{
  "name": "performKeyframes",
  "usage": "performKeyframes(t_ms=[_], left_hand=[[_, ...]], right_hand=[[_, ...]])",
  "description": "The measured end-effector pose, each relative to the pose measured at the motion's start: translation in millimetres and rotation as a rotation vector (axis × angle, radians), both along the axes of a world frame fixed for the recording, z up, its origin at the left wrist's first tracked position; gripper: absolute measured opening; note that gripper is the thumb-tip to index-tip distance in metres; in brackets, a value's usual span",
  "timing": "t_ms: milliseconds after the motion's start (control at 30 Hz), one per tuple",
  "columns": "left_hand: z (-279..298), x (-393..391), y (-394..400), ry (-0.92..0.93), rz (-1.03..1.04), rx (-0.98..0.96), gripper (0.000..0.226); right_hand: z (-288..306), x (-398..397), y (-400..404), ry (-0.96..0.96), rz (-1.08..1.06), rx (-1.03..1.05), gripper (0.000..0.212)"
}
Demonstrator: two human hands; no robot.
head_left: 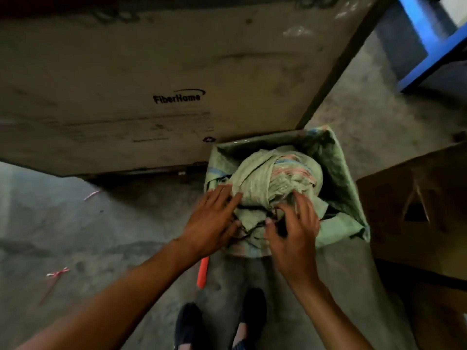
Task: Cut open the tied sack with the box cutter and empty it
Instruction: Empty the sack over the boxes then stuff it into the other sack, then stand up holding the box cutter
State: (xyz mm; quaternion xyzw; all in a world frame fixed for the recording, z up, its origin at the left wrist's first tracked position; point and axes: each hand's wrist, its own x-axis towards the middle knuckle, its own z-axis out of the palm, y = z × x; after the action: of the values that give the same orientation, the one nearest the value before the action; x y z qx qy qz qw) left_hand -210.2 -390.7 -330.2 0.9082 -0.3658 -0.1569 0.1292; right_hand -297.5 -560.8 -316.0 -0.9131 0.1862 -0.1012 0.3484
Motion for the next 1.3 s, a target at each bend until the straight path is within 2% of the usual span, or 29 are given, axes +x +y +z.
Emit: performKeyframes(t_ms=[100, 200, 300, 467, 600, 800, 967, 1100, 1200, 1300], left_hand=[[4.1, -12.5, 43.0, -0.053, 0.102, 0.005, 0.068], [-3.7, -31.7, 104.6, -0.055, 0.165, 0.092, 0.071], [-24.8, -49.6, 163.9, -0.034, 0.183, 0.170, 0.070], [-90.7, -71.8, 244.1, 0.010, 0.232, 0.237, 0.071], [-159.1, -83.9, 283.1, 0.122, 0.227, 0.269, 0.069], [-260.8, -103.1, 305.2, 0.107, 0.237, 0.259, 0.068], [-322.8, -116.8, 316.1, 0.094, 0.271, 0.205, 0.063], [-348.7, -129.6, 328.8, 0.087, 0.263, 0.200, 0.064], [-350.8, -134.9, 341.1, 0.075, 0.250, 0.201, 0.062], [-328.3, -134.5, 352.9, 0.067, 0.244, 0.227, 0.058]], right_hand=[[2.4, 0.0, 51.7, 0.016, 0.154, -0.069, 0.048], [-8.4, 0.1, 113.2, 0.071, 0.241, -0.039, 0.062], [-38.8, -5.9, 170.0, 0.108, 0.249, -0.047, 0.057], [-124.0, -31.7, 242.1, 0.322, 0.205, -0.098, 0.057], [-200.5, -48.6, 259.6, 0.493, 0.135, -0.143, 0.052], [-301.9, -66.3, 268.0, 0.689, 0.038, -0.187, 0.043], [-369.8, -74.5, 278.4, 0.802, -0.095, -0.188, 0.049], [-404.8, -75.5, 286.7, 0.831, -0.228, -0.124, 0.053], [-415.8, -74.7, 285.4, 0.812, -0.343, -0.044, 0.040], [-398.0, -73.7, 284.3, 0.782, -0.370, 0.071, 0.034]])
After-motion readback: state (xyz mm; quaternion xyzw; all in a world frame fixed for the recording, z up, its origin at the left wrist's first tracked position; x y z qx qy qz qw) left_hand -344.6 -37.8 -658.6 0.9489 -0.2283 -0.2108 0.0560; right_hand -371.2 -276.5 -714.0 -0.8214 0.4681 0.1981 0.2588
